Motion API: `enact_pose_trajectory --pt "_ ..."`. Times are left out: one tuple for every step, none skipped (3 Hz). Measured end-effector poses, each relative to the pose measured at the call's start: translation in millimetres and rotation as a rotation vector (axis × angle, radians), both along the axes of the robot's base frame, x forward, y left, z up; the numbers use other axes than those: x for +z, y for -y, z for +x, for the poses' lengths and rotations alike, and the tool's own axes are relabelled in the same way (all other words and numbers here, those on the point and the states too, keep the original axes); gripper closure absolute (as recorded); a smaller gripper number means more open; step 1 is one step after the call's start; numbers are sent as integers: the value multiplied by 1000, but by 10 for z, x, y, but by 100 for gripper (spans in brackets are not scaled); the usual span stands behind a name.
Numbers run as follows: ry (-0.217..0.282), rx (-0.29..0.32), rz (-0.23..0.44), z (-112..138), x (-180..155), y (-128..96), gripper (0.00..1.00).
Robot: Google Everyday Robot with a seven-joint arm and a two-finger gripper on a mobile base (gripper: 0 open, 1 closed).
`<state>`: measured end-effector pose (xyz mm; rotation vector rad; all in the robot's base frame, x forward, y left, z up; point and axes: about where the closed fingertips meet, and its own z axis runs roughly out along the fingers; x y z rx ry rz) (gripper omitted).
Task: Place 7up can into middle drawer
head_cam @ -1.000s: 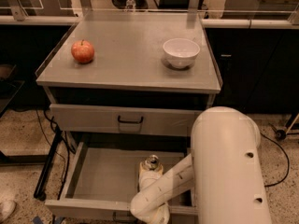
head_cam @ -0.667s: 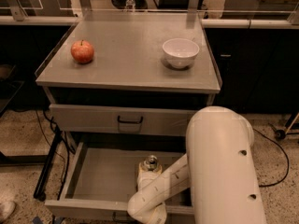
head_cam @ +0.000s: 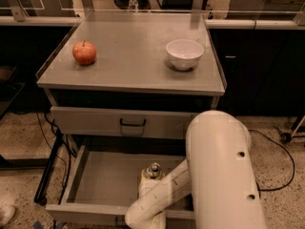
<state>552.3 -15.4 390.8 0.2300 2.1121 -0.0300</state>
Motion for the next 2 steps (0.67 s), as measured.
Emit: enact_pose_trajectory --pt "10 -27 6 -65 -10 13 100" --pt "10 -27 6 -65 -10 13 82"
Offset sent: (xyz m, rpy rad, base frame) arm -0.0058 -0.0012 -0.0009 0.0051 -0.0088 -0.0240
